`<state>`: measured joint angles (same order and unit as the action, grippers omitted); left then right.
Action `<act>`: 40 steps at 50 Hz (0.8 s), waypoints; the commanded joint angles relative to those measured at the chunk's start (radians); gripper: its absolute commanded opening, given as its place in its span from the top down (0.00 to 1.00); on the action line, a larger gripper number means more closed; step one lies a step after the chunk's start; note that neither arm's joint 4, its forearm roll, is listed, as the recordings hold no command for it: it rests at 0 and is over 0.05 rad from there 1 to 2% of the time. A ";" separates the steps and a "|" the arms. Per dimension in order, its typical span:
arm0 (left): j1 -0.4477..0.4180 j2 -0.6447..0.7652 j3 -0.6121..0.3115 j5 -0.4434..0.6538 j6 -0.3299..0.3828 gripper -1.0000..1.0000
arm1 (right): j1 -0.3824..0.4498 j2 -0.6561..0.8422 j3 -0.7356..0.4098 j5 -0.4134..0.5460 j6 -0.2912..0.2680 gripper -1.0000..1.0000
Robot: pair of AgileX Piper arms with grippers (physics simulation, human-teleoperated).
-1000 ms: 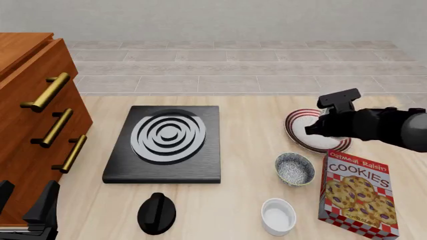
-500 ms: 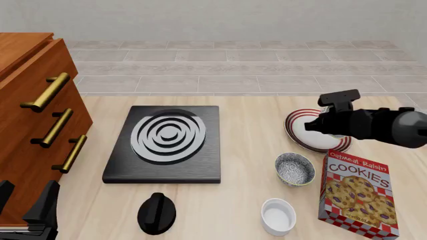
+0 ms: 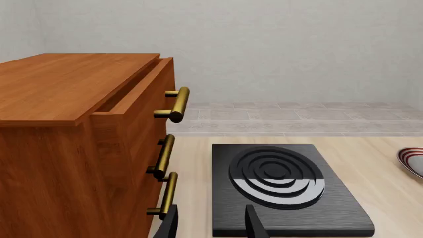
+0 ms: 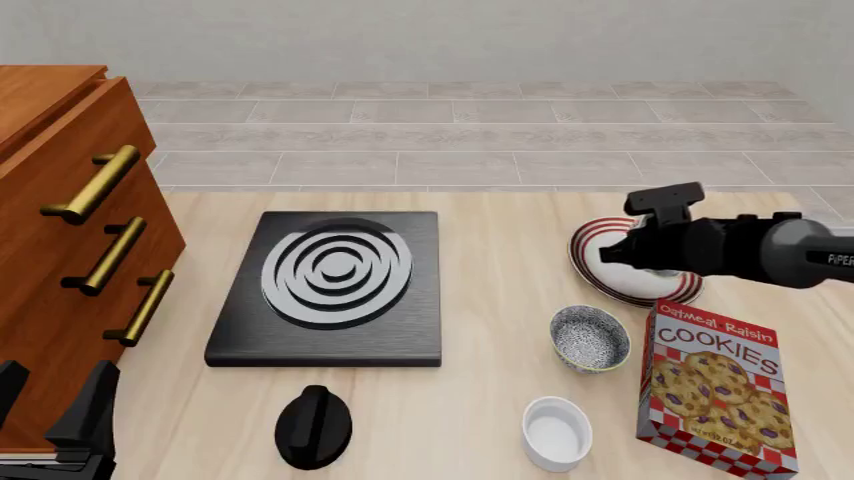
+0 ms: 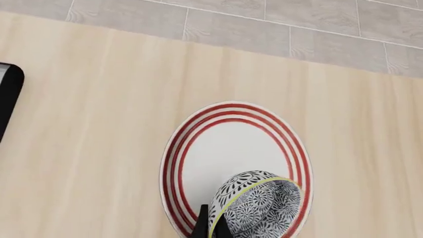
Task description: Pick the akita bowl from table center and place it on the plate.
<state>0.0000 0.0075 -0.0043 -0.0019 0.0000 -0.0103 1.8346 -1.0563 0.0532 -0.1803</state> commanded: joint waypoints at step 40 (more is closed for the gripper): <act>0.000 0.000 0.000 0.000 0.000 0.00 | -0.012 0.121 -0.054 0.015 -0.063 1.00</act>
<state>0.0000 0.0075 -0.0043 -0.0019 0.0000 -0.0206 1.9439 -1.1102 0.0753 -0.2384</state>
